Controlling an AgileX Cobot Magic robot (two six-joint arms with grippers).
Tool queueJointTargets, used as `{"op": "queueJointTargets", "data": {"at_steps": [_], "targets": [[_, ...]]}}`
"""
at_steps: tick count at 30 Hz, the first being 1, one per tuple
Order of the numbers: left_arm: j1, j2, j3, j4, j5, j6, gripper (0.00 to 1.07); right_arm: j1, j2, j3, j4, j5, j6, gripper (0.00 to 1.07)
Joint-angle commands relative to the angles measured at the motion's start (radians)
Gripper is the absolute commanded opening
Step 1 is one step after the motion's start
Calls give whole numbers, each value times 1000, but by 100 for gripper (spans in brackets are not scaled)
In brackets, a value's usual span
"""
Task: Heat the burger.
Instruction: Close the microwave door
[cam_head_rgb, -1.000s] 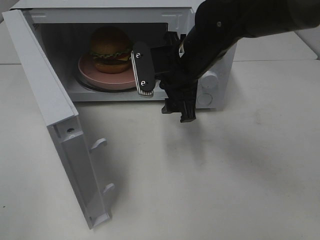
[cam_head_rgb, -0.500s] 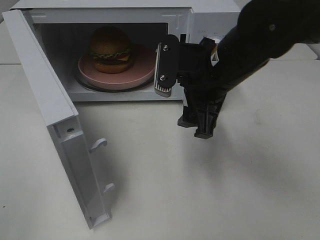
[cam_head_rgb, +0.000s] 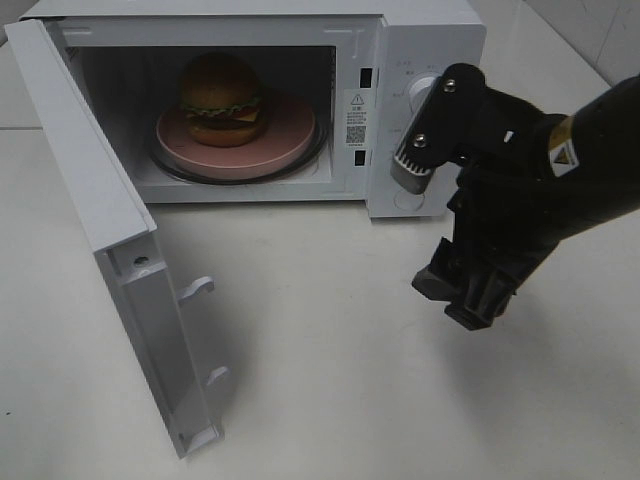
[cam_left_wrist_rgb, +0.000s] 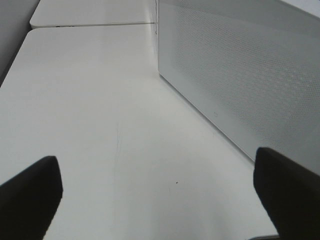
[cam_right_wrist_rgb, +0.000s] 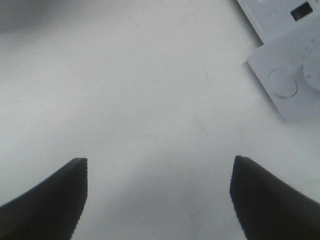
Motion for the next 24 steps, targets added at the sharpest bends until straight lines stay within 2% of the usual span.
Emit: {"op": "queueJointTargets", "data": {"at_steps": [1, 6, 14, 17, 19, 24], "targets": [[2, -26, 3, 0, -3, -7, 98, -1, -85, 20, 1, 113, 116, 76], [2, -26, 3, 0, -3, -7, 98, -1, -136, 20, 2, 195, 187, 76], [2, -26, 3, 0, -3, -7, 98, -1, -328, 20, 12, 440, 342, 76], [2, -26, 3, 0, -3, -7, 98, -1, -345, 20, 12, 459, 345, 76], [2, -26, 3, 0, -3, -7, 98, -1, -425, 20, 12, 549, 355, 76], [2, -26, 3, 0, -3, -7, 98, -1, -505, 20, 12, 609, 372, 76]]}}
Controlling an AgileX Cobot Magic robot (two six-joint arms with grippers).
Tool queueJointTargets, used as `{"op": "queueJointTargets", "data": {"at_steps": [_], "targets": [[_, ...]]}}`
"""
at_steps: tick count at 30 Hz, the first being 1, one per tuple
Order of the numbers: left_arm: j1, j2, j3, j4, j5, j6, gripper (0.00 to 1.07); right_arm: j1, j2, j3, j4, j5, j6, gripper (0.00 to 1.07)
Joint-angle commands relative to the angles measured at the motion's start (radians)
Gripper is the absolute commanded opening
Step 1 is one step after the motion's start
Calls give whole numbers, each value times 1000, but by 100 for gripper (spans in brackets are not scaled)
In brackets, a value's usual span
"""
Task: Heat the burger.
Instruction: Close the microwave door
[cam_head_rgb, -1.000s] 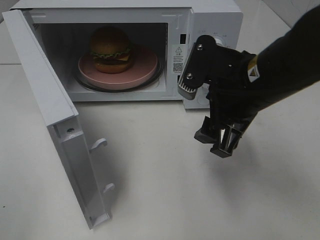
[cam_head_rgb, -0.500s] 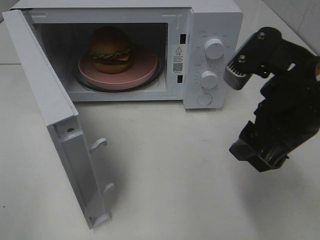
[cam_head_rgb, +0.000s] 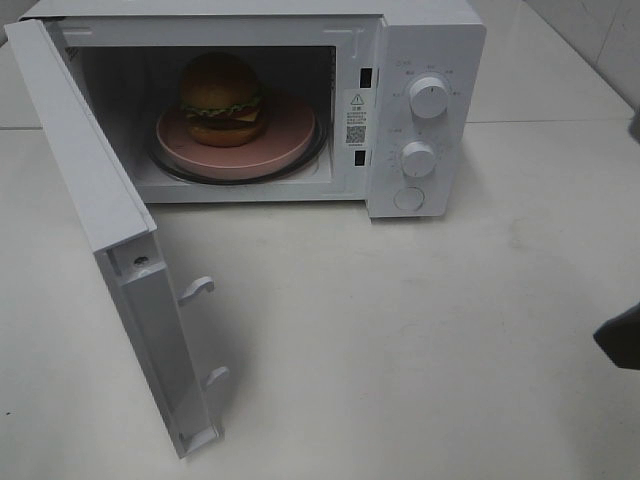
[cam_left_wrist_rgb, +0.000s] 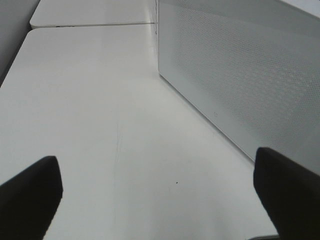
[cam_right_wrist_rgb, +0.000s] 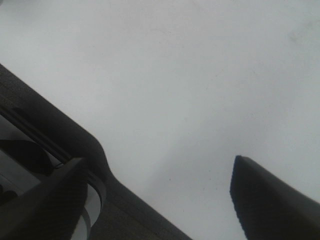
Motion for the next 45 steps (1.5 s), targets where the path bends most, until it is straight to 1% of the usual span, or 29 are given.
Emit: {"op": "queueJointTargets", "data": {"at_steps": [1, 3, 5, 6, 7, 9, 10, 11, 13, 14, 16, 17, 18, 20, 27, 29, 30, 31, 32, 33, 34, 35, 36, 38, 41, 42, 43, 44, 45], "targets": [[2, -26, 3, 0, -3, -7, 98, -1, -52, 2, 3, 51, 22, 76], [2, -26, 3, 0, -3, -7, 98, -1, -132, 2, 3, 106, 36, 76], [2, -26, 3, 0, -3, -7, 98, -1, -151, 2, 3, 112, 43, 76], [2, -26, 3, 0, -3, -7, 98, -1, -203, 2, 3, 120, 56, 76], [2, -26, 3, 0, -3, -7, 98, -1, -203, 2, 3, 120, 56, 76], [2, -26, 3, 0, -3, -7, 98, -2, -274, 4, 3, 128, 72, 76], [2, -26, 3, 0, -3, -7, 98, -2, -274, 4, 3, 128, 72, 76], [2, -26, 3, 0, -3, -7, 98, -4, -311, 20, 2, 128, 80, 76], [2, -26, 3, 0, -3, -7, 98, -4, -329, 34, 1, 128, 82, 76], [2, -26, 3, 0, -3, -7, 98, -4, -362, 70, -1, 126, 83, 76], [2, -26, 3, 0, -3, -7, 98, -4, -375, 90, -1, 121, 83, 76], [2, -26, 3, 0, -3, -7, 98, -4, -392, 125, -1, 112, 88, 76], [2, -26, 3, 0, -3, -7, 98, -4, -392, 125, -1, 112, 88, 76], [2, -26, 3, 0, -3, -7, 98, -4, -404, 173, -1, 94, 131, 76], [2, -26, 3, 0, -3, -7, 98, -6, -405, 215, -1, 70, 170, 76], [2, -26, 3, 0, -3, -7, 98, -51, -427, 230, 2, 33, 153, 76], [2, -26, 3, 0, -3, -7, 98, -51, -427, 230, 2, 33, 153, 76], [2, -26, 3, 0, -3, -7, 98, -110, -462, 237, 2, 25, 138, 76], [2, -26, 3, 0, -3, -7, 98, -143, -481, 238, 2, 26, 123, 76], [2, -26, 3, 0, -3, -7, 98, -143, -481, 238, 2, 26, 123, 76], [2, -26, 3, 0, -3, -7, 98, -202, -520, 240, 2, 27, 91, 76], [2, -26, 3, 0, -3, -7, 98, -233, -545, 240, 3, 27, 76, 76], [2, -26, 3, 0, -3, -7, 98, -233, -545, 240, 3, 27, 76, 76], [2, -26, 3, 0, -3, -7, 98, -331, -648, 240, 3, 26, 64, 76], [2, -26, 3, 0, -3, -7, 98, -353, -676, 240, 7, 26, 64, 76], [2, -26, 3, 0, -3, -7, 98, -398, -727, 243, 20, 29, 64, 76], [2, -26, 3, 0, -3, -7, 98, -419, -754, 247, 23, 30, 64, 76], [2, -26, 3, 0, -3, -7, 98, -419, -754, 247, 23, 30, 64, 76], [2, -26, 3, 0, -3, -7, 98, -456, -803, 247, 26, 30, 64, 76]]}}
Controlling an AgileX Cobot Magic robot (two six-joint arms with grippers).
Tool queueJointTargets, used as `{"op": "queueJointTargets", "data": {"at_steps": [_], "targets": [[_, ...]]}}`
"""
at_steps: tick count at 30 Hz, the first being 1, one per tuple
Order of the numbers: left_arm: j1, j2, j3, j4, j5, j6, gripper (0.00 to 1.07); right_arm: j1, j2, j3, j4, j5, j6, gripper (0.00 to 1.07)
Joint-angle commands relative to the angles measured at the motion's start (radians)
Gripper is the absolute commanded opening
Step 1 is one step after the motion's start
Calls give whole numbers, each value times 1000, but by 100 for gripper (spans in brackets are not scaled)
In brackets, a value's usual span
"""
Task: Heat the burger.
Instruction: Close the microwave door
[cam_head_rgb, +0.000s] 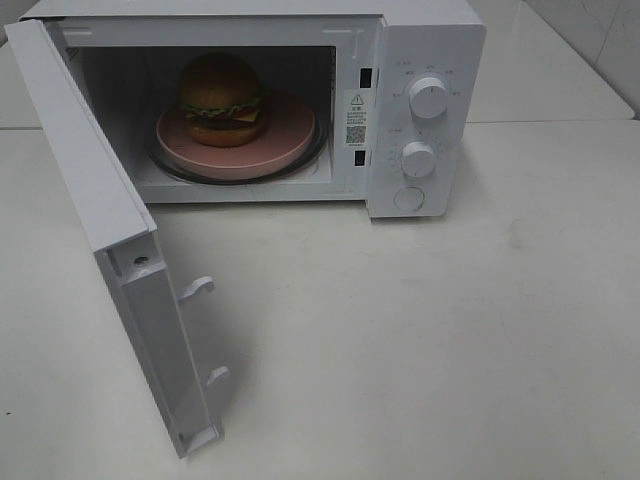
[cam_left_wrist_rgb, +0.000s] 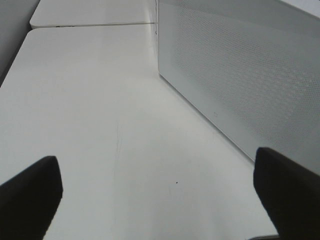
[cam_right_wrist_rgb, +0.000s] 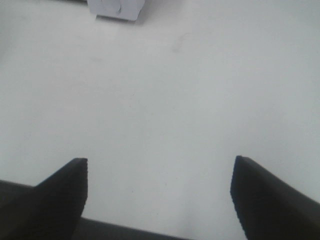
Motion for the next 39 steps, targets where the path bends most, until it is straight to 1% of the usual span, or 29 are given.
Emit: {"op": "queueJointTargets", "data": {"at_steps": [1, 3, 4, 5, 6, 39], "targets": [[2, -26, 3, 0, -3, -7, 98, -49, -66, 6, 8, -5, -9, 76], [2, -26, 3, 0, -3, -7, 98, -96, -137, 6, 8, -5, -9, 76], [2, -26, 3, 0, -3, -7, 98, -96, -137, 6, 8, -5, -9, 76], [2, -26, 3, 0, -3, -7, 98, -119, -175, 6, 8, -5, -7, 76], [2, -26, 3, 0, -3, -7, 98, -132, -172, 6, 10, -5, -4, 75], [2, -21, 3, 1, -3, -8, 98, -132, -172, 6, 8, -5, -1, 74]]}}
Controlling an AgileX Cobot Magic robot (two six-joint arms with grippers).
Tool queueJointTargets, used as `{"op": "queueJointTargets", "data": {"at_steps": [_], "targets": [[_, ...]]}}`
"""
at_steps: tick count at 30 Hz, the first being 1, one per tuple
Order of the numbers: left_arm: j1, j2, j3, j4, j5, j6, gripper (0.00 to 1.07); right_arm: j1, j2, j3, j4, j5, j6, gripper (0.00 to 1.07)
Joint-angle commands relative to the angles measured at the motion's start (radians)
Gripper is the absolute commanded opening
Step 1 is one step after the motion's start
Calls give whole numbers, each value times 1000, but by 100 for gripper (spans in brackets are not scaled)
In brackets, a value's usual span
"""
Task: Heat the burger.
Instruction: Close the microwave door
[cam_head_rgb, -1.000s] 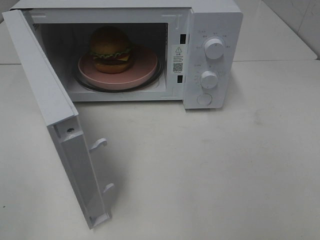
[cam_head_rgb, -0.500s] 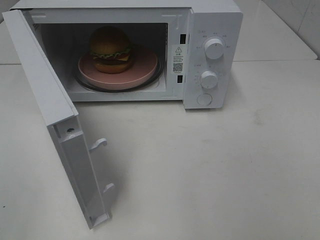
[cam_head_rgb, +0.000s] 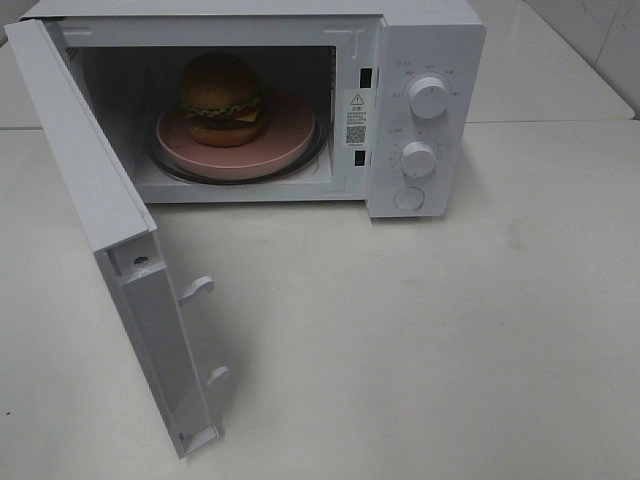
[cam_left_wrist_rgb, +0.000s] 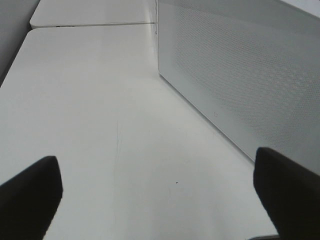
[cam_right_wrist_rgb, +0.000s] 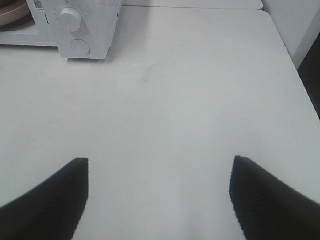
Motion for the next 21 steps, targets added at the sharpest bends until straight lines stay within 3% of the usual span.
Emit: {"op": "queueJointTargets", "data": {"at_steps": [1, 21], "targets": [[2, -21, 3, 1, -3, -8, 98, -8, -26, 0, 4, -6, 2, 74], [2, -20, 3, 14, -3, -11, 98, -8, -26, 0, 4, -6, 2, 74]]}}
